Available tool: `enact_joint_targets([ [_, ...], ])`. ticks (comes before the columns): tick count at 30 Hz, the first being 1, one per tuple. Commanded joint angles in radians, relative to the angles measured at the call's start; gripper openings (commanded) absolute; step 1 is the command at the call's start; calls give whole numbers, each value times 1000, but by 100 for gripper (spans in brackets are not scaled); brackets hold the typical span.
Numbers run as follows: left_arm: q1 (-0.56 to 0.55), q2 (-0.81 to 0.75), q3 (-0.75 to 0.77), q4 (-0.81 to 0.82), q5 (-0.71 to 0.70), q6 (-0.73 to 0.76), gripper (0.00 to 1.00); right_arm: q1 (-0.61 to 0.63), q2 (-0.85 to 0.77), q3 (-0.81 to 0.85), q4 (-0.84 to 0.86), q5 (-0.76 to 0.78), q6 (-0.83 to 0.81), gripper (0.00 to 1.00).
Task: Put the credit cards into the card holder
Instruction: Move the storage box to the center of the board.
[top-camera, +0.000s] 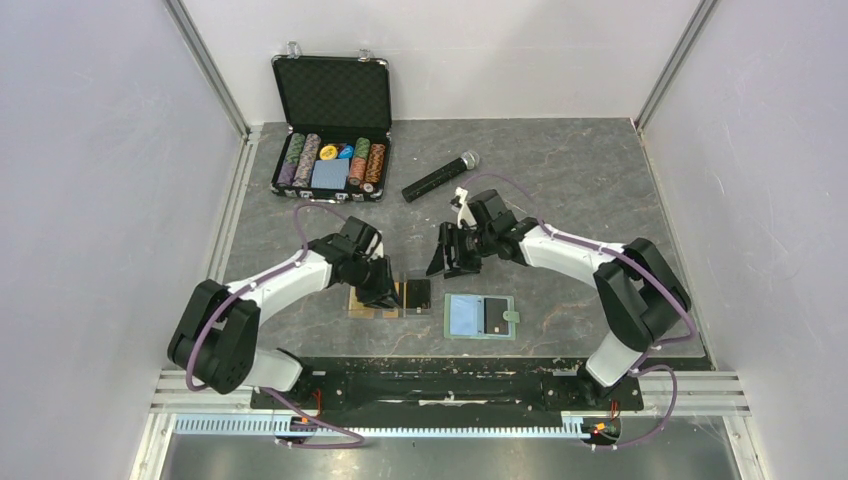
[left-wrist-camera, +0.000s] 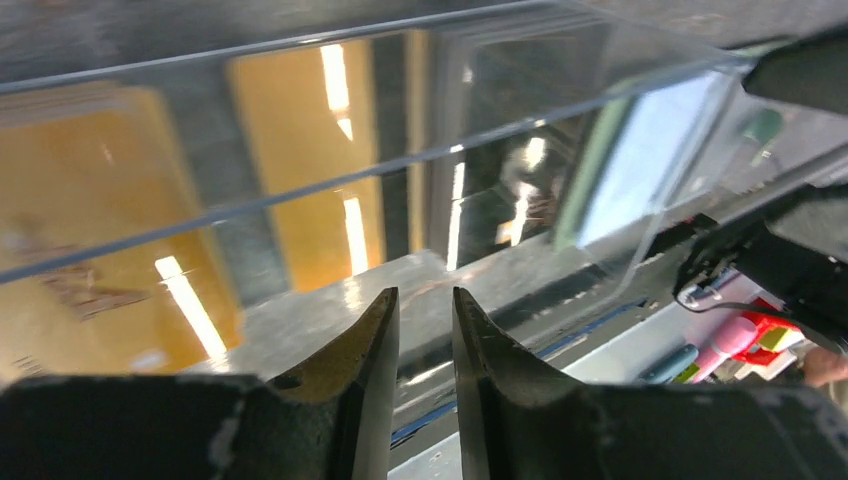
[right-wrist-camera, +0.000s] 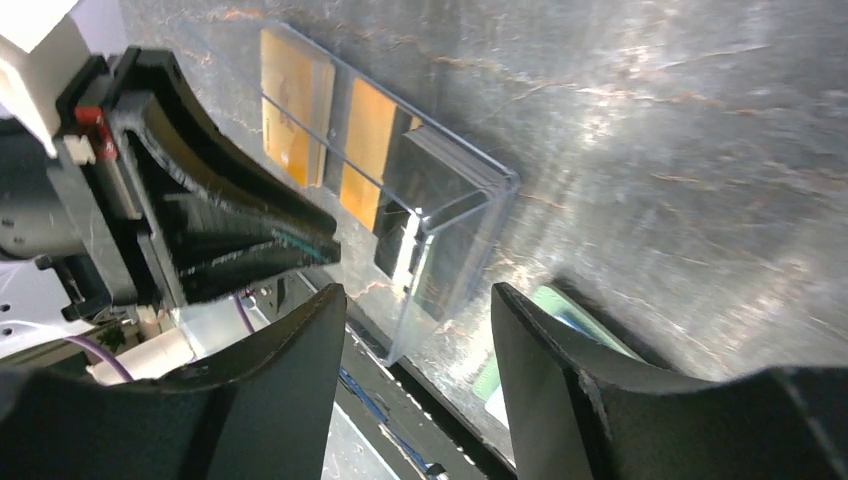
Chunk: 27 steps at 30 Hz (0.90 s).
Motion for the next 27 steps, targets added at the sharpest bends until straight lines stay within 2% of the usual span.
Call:
enact_joint_targets([
  [1, -90, -6, 6, 175, 42, -150, 32, -28, -73, -1, -45, 36, -57, 58],
  [7, -196, 87, 70, 247, 14, -220, 31, -39, -111, -39, -58, 46, -71, 58],
  [20, -341, 340, 267, 361, 16, -289, 30, -127, -238, -97, -152, 73, -148, 59],
  [27, -339, 292, 264, 388, 1, -297, 33, -135, -263, -75, -204, 91, -175, 60],
])
